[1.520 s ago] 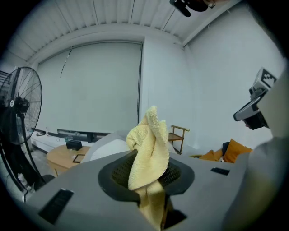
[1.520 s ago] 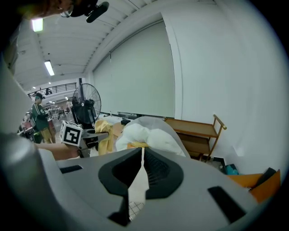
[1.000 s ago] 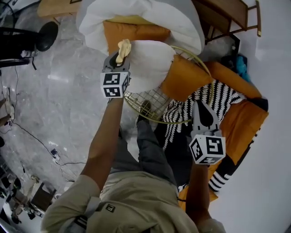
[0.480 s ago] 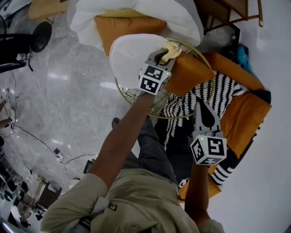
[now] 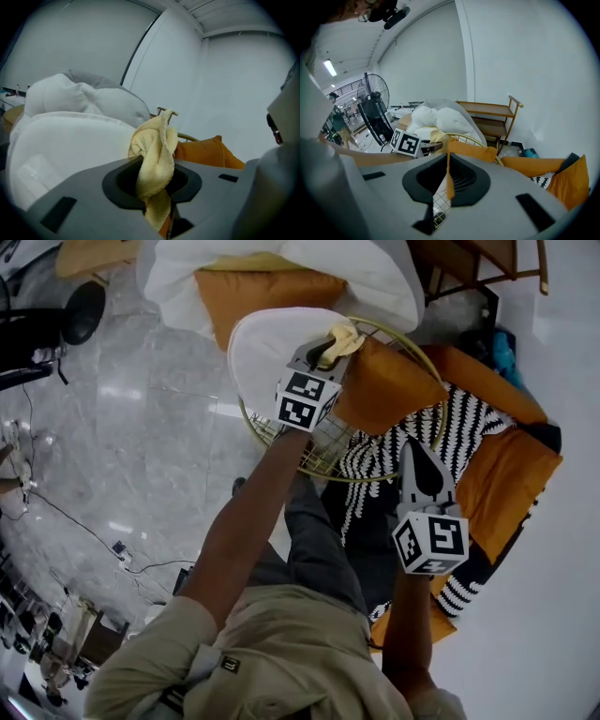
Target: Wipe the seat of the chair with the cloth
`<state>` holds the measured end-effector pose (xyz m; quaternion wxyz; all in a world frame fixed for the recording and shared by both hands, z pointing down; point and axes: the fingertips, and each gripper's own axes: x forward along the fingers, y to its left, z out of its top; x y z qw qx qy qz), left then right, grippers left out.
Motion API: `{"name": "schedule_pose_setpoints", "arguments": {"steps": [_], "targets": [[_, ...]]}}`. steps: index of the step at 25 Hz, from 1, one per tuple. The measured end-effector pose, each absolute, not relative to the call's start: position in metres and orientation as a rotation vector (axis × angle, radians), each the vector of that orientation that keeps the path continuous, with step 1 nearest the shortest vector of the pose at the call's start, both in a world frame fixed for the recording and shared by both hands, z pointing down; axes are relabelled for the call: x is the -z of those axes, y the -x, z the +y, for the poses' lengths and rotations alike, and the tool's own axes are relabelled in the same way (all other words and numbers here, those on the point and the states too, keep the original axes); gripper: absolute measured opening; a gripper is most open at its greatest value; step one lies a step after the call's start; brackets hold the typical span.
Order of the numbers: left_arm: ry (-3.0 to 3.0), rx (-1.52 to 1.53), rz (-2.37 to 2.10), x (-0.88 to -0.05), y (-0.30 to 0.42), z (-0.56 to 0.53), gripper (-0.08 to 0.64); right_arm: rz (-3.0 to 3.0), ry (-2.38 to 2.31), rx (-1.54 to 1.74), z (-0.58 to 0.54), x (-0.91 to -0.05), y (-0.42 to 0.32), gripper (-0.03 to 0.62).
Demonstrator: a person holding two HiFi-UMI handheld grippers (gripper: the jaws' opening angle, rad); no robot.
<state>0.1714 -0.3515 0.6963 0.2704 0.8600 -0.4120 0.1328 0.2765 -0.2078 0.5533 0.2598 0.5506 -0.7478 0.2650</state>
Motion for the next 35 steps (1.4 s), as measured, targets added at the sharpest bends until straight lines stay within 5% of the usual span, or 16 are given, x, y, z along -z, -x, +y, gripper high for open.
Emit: {"name": "schedule_pose_setpoints", "arguments": {"steps": [8,14,24,35], "targets": [[-2.076,-0.461,-1.510,-0.709,0.018,-0.337,0.100,-2.071,-1.409,-0.722,-0.220,-0.558,-0.235,0.028],[-1.988,-0.446,-1.647,-0.701,0.070,-0.322,0.098,-2.096,-1.376,-0.710,-0.225,-0.556,-0.215,0.028],[-2.022,-0.442,-1.555,-0.716,0.020,-0.327,0.098,-2.050,-1.428,-0.738,-0.217,-0.563,-0.245,0.028],[-2.238,-0.455,-0.983,-0.766,-0.218,-0.319,0.097,-1.953,-1.524,-0.803,-0.194,-0.588,-0.315,0.028]]}}
